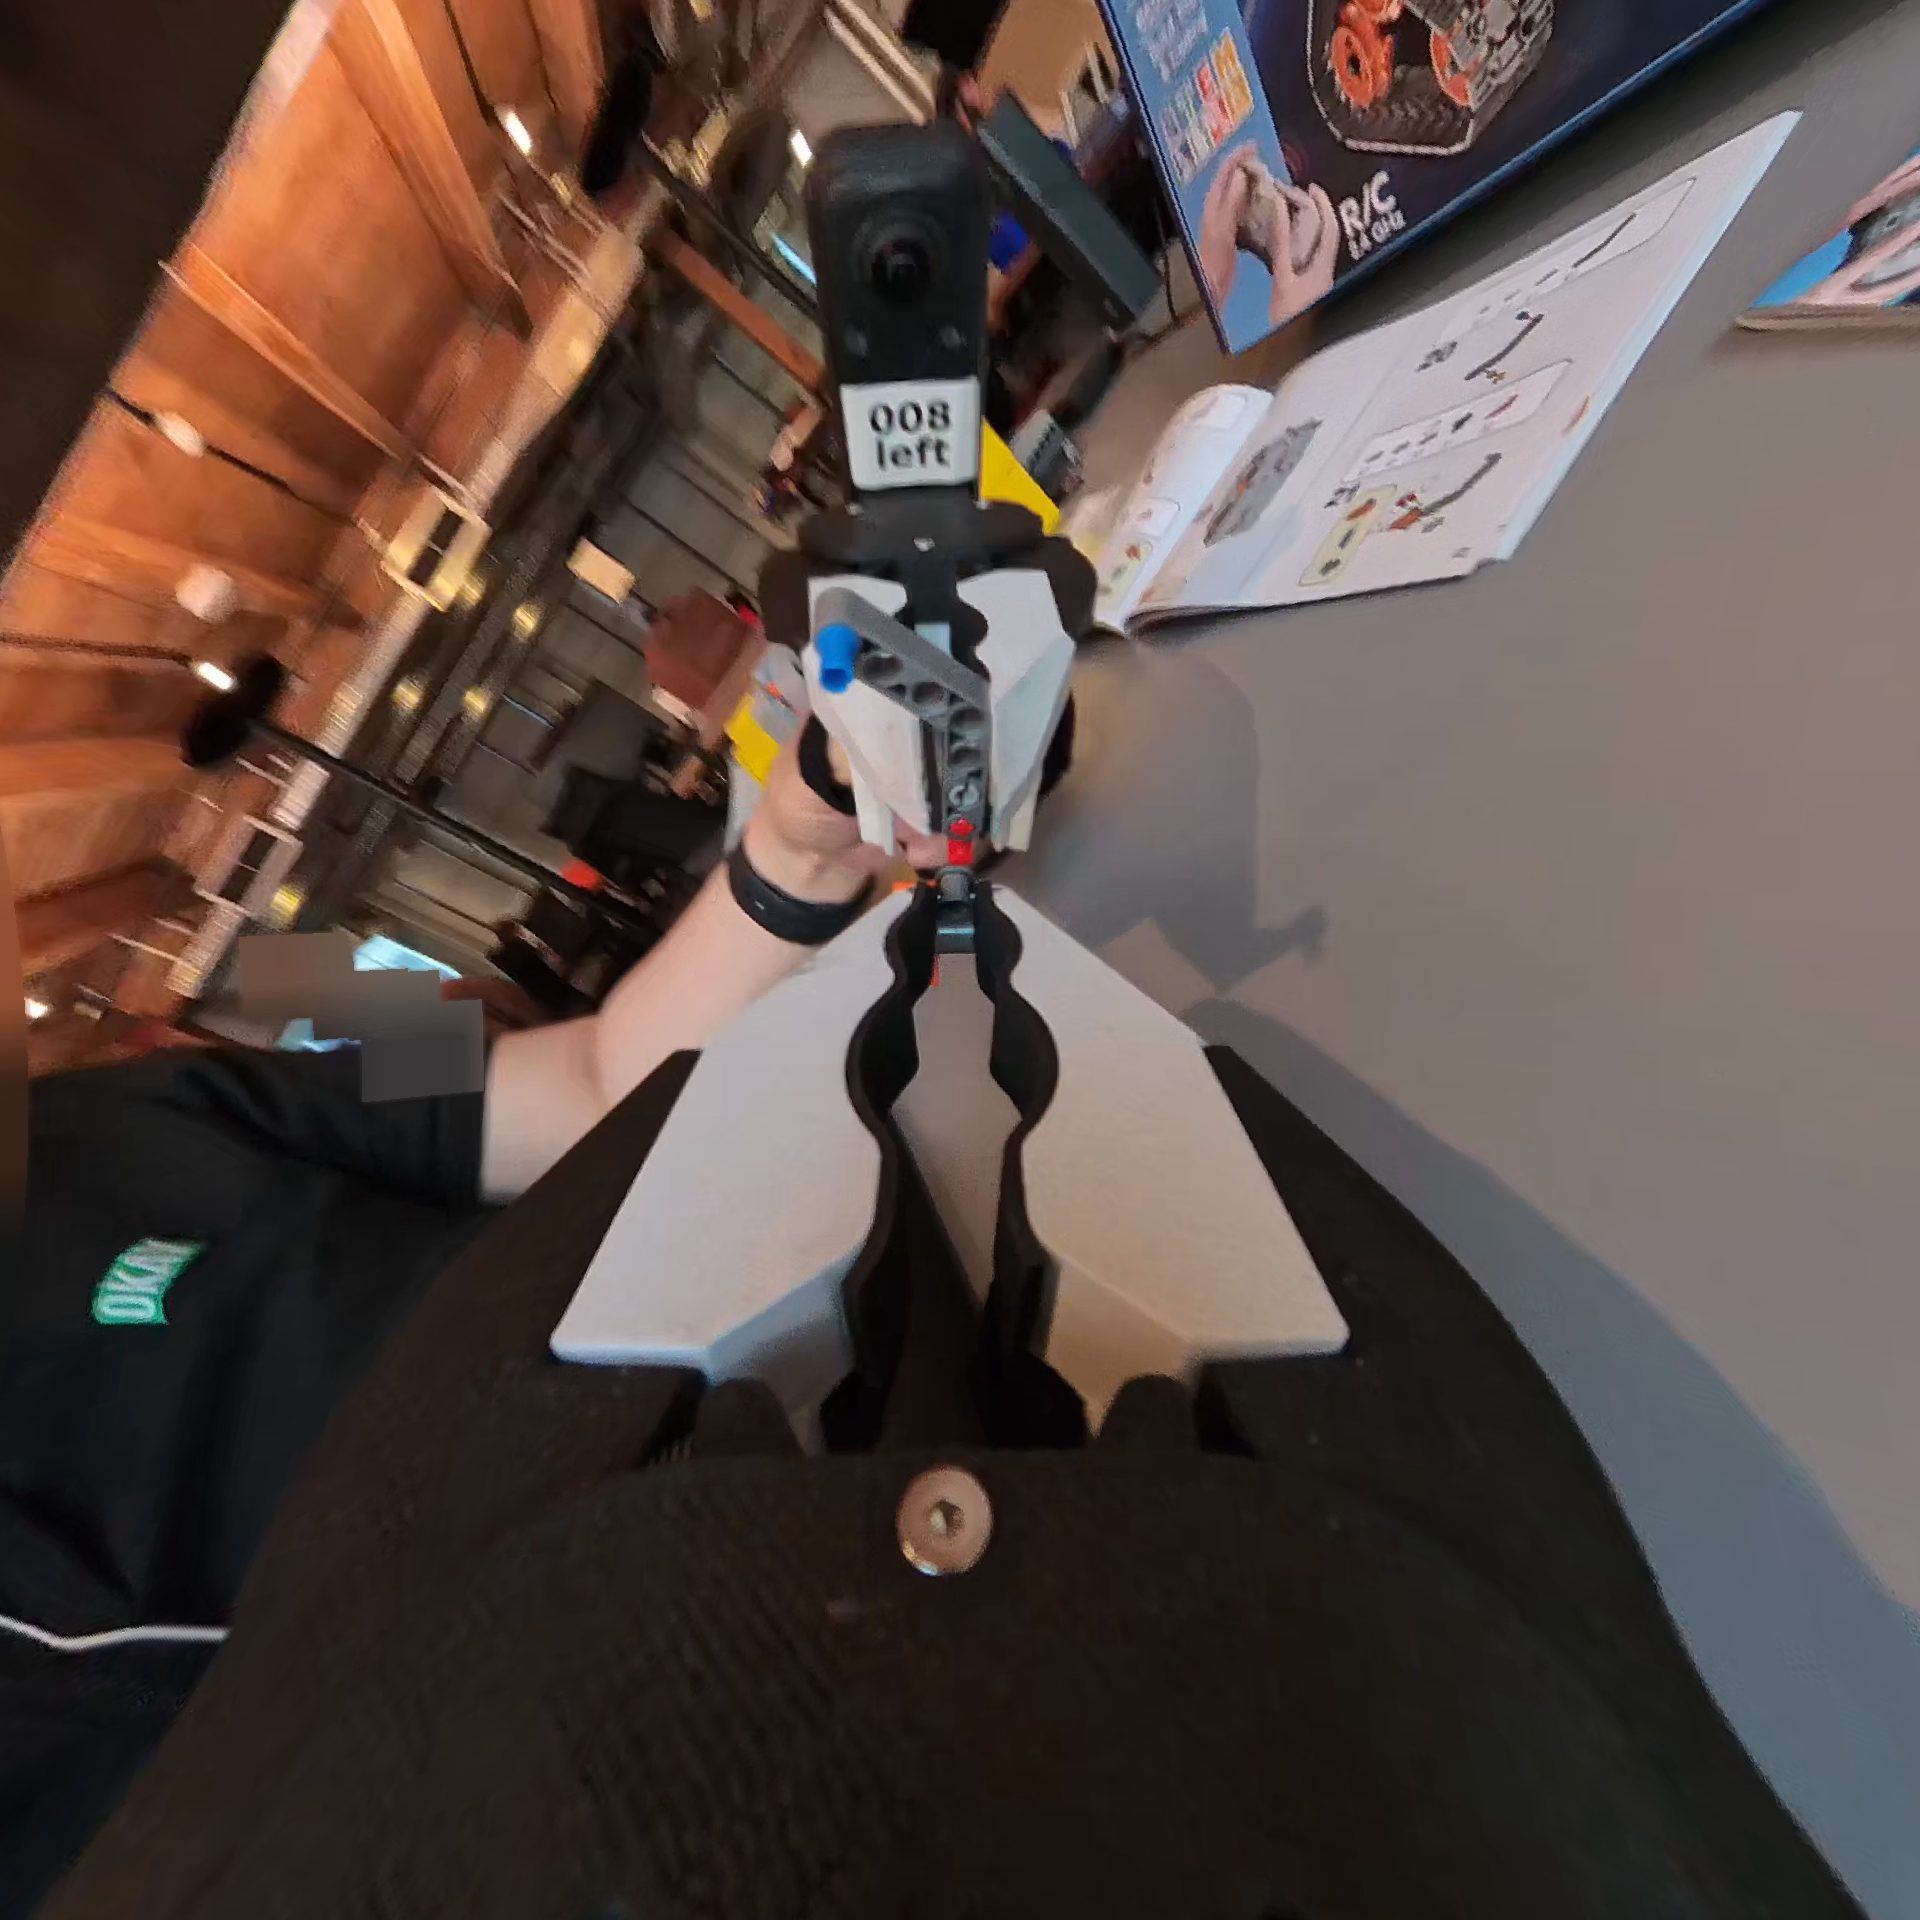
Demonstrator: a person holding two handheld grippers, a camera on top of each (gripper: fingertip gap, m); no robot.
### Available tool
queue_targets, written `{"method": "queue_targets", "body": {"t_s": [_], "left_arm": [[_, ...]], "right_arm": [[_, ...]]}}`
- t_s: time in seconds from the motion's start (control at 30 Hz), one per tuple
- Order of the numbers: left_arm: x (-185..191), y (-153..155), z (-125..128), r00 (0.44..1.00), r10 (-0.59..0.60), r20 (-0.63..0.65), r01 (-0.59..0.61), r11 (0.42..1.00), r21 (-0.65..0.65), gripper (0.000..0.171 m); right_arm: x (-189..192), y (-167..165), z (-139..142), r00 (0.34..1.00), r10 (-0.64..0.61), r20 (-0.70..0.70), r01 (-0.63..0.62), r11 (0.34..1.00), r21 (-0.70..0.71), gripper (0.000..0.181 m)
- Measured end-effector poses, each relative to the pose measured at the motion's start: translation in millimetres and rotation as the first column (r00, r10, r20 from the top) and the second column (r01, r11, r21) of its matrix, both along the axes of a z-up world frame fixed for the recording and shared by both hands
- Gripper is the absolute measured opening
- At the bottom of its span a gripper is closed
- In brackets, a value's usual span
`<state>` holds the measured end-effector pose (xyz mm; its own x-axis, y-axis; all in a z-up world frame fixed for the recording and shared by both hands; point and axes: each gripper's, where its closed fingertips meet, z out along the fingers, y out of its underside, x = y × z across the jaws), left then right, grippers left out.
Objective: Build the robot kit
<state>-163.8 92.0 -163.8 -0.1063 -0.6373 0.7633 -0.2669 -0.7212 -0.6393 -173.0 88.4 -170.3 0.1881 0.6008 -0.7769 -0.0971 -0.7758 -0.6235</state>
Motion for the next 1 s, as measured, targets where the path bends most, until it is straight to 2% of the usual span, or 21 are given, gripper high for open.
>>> {"method": "queue_targets", "body": {"t_s": [0.1, 0.17, 0.2, 0.27, 0.33, 0.37, 0.4, 0.43, 0.53, 0.67, 0.73, 0.83, 0.9, 0.93, 1.0], "left_arm": [[-3, 4, 1, 1.0, 0.018, -0.007, -0.018, 1.0, 0.014, 0.006], [-5, 8, 1, 0.999, 0.037, -0.014, -0.037, 0.999, 0.024, 0.006], [-7, 10, 2, 0.999, 0.048, -0.013, -0.047, 0.999, 0.023, 0.006], [-12, 16, 1, 0.997, 0.08, -0.021, -0.08, 0.997, 0.016, 0.006], [-18, 24, 2, 0.992, 0.123, -0.015, -0.123, 0.992, -0.005, 0.005], [-22, 29, 2, 0.989, 0.147, -0.013, -0.147, 0.989, -0.019, 0.005], [-27, 34, 2, 0.985, 0.173, -0.016, -0.174, 0.984, -0.027, 0.005], [-31, 38, 1, 0.98, 0.197, -0.021, -0.198, 0.98, -0.03, 0.005], [-41, 45, 5, 0.971, 0.238, -0.011, -0.238, 0.97, -0.056, 0.005], [-46, 48, 8, 0.968, 0.253, 0.006, -0.252, 0.966, -0.066, 0.005], [-46, 48, 8, 0.968, 0.251, 0.011, -0.249, 0.966, -0.074, 0.005], [-45, 48, 8, 0.969, 0.246, 0.019, -0.243, 0.966, -0.085, 0.005], [-44, 48, 8, 0.97, 0.24, 0.021, -0.238, 0.968, -0.086, 0.005], [-43, 48, 9, 0.971, 0.236, 0.023, -0.234, 0.969, -0.086, 0.005], [-41, 47, 9, 0.973, 0.228, 0.026, -0.225, 0.971, -0.083, 0.006]], "right_arm": [[19, 11, -9, 0.952, 0.008, 0.306, -0.018, 0.999, 0.031, 0.006], [31, 12, -19, 0.844, 0.081, 0.531, -0.083, 0.996, -0.02, 0.007], [39, 15, -26, 0.757, 0.096, 0.647, -0.102, 0.994, -0.027, 0.007], [57, 16, -42, 0.515, 0.141, 0.846, -0.172, 0.983, -0.059, 0.007], [73, 14, -55, 0.27, 0.175, 0.947, -0.237, 0.965, -0.111, 0.007], [80, 14, -61, 0.176, 0.184, 0.967, -0.253, 0.958, -0.136, 0.007], [83, 15, -65, 0.118, 0.194, 0.974, -0.259, 0.953, -0.159, 0.008], [83, 16, -70, 0.09, 0.206, 0.974, -0.257, 0.95, -0.177, 0.008], [81, 16, -80, 0.066, 0.238, 0.969, -0.251, 0.944, -0.214, 0.008], [79, 13, -83, 0.092, 0.243, 0.966, -0.265, 0.941, -0.212, 0.01], [79, 14, -78, 0.138, 0.224, 0.965, -0.279, 0.943, -0.179, 0.017], [79, 24, -62, 0.237, 0.108, 0.965, -0.315, 0.949, -0.029, 0.016], [70, 18, -57, 0.323, 0.086, 0.943, -0.39, 0.919, 0.05, 0.016], [66, 16, -57, 0.347, 0.073, 0.935, -0.425, 0.901, 0.088, 0.016], [67, 16, -60, 0.34, 0.045, 0.939, -0.467, 0.875, 0.127, 0.015]]}}
